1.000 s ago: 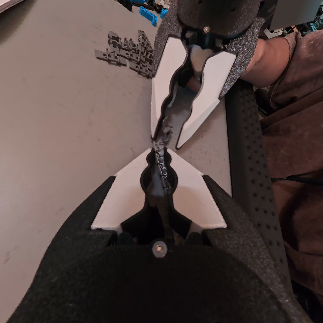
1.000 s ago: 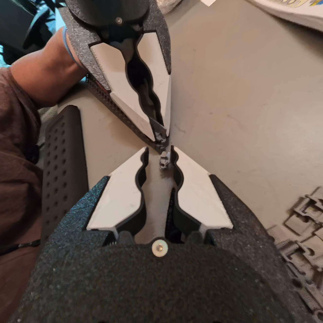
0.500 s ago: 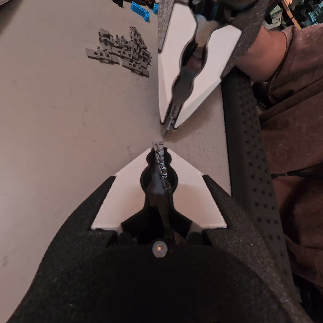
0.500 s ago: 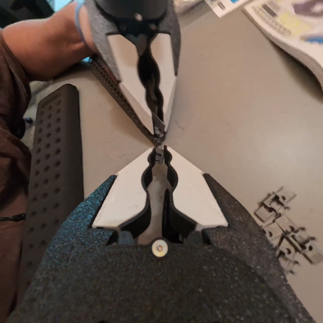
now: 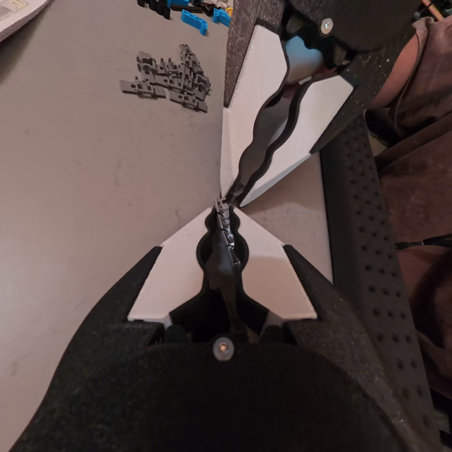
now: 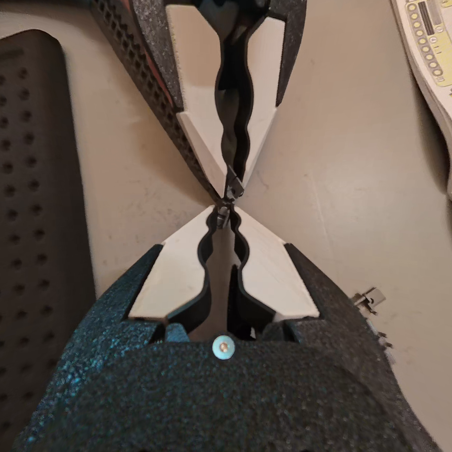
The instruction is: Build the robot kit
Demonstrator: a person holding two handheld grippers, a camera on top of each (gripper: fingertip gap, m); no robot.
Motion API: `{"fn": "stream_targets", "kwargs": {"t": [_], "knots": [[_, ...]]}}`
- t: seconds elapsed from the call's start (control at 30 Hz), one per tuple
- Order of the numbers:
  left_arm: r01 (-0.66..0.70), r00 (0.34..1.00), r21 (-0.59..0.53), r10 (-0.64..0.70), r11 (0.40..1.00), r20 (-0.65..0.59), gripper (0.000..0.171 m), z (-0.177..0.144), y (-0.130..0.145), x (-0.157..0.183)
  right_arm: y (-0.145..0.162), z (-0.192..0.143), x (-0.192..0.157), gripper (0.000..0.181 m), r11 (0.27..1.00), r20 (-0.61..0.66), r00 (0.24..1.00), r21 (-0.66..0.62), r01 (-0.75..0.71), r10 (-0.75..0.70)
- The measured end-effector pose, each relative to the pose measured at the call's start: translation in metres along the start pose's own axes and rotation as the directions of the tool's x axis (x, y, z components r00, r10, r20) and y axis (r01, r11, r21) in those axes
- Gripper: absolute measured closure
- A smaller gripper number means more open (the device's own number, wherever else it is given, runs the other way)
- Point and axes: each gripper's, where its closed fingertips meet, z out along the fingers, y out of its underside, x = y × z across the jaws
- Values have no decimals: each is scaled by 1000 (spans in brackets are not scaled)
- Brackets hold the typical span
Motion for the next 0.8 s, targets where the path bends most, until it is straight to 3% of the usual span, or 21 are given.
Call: {"fn": "stream_targets", "kwargs": {"t": [0.03,0.2,0.3,0.57,0.63,0.8], "knots": [[-2,1000,0,2,1000,7,163,0,0,0,0,0,1,172,1000,-16,1000,-4,4,-4],[7,1000,7,-7,1000,14,163,-1,-1,-2,0,0,4,170,998,-106,993,-7,56,-56],[2,1000,3,-2,1000,8,163,0,-1,-1,12,0,15,159,995,-204,975,-72,71,-84],[8,1000,3,-8,1000,1,163,0,-1,-1,22,-5,3,160,998,-91,996,-55,6,-11],[14,1000,3,-14,1000,-5,163,0,-1,0,19,-4,-1,160,997,-77,995,-50,55,-59],[44,998,-2,-44,999,-39,163,2,0,3,13,0,6,159,959,-189,944,-131,249,-271]]}}
